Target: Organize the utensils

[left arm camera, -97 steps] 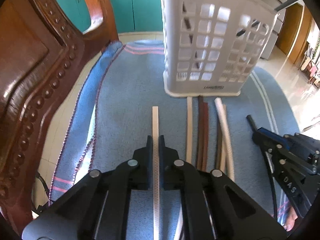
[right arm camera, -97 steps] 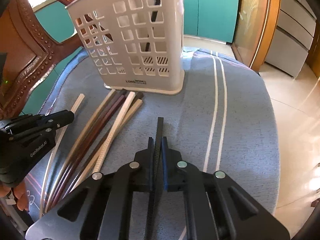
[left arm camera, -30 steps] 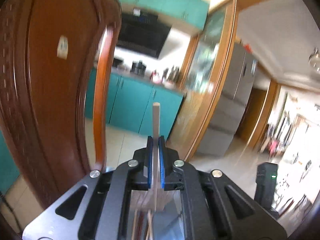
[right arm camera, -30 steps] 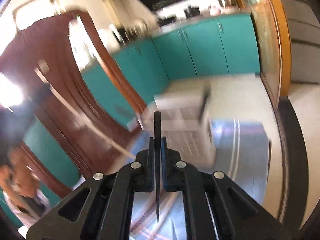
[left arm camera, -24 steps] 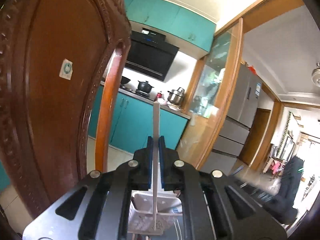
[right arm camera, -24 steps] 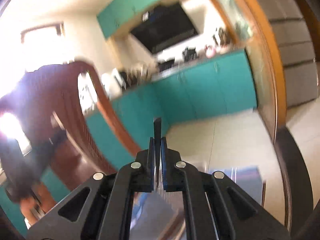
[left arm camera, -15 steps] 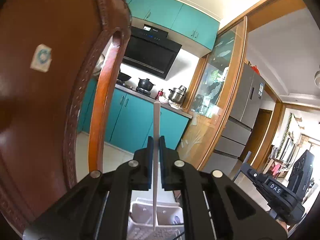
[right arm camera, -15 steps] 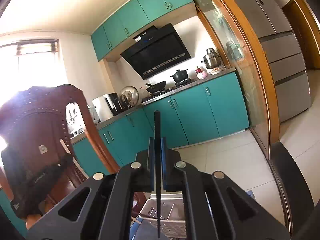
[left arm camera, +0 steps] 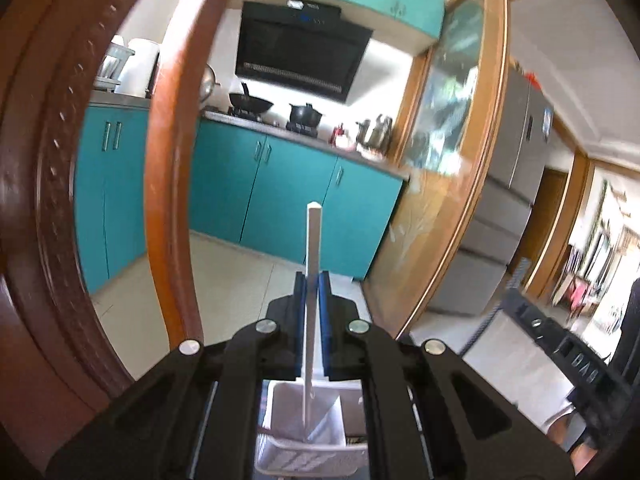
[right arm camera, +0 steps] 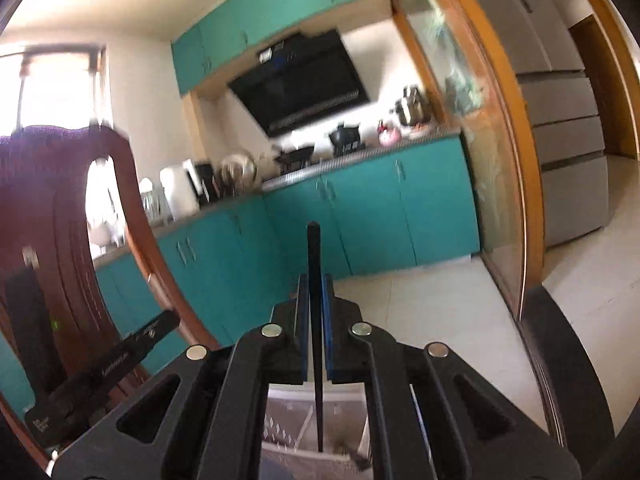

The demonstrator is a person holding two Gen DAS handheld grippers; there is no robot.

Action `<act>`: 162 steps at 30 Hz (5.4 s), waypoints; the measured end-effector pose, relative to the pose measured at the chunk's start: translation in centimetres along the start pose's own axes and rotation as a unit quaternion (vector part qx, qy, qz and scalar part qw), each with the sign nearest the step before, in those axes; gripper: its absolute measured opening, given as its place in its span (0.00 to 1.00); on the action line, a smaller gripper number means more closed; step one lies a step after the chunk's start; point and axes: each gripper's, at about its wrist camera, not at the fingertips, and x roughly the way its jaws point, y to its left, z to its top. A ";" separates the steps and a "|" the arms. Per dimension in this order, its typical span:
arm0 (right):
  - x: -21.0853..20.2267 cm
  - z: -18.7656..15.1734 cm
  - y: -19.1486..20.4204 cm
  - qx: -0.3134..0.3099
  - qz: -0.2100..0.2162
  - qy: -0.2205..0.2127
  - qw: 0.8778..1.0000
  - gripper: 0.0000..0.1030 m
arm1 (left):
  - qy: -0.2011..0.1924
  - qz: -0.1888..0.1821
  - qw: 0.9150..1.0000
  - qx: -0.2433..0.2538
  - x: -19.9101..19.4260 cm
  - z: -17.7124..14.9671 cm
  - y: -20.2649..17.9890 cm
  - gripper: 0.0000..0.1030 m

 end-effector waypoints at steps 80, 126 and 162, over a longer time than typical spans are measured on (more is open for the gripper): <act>-1.0 -21.5 -6.1 0.073 -0.065 0.344 0.934 0.06 | 0.233 0.120 0.957 0.124 -0.1 -17.3 3.6 0.60; -0.2 -22.1 -3.6 -0.012 -0.104 0.330 0.938 0.44 | 0.330 0.051 0.933 0.135 2.5 -22.5 1.6 0.68; 0.0 -22.2 -3.8 -0.015 -0.119 0.328 0.937 0.52 | 0.331 0.037 0.939 0.086 2.2 -21.5 4.0 0.18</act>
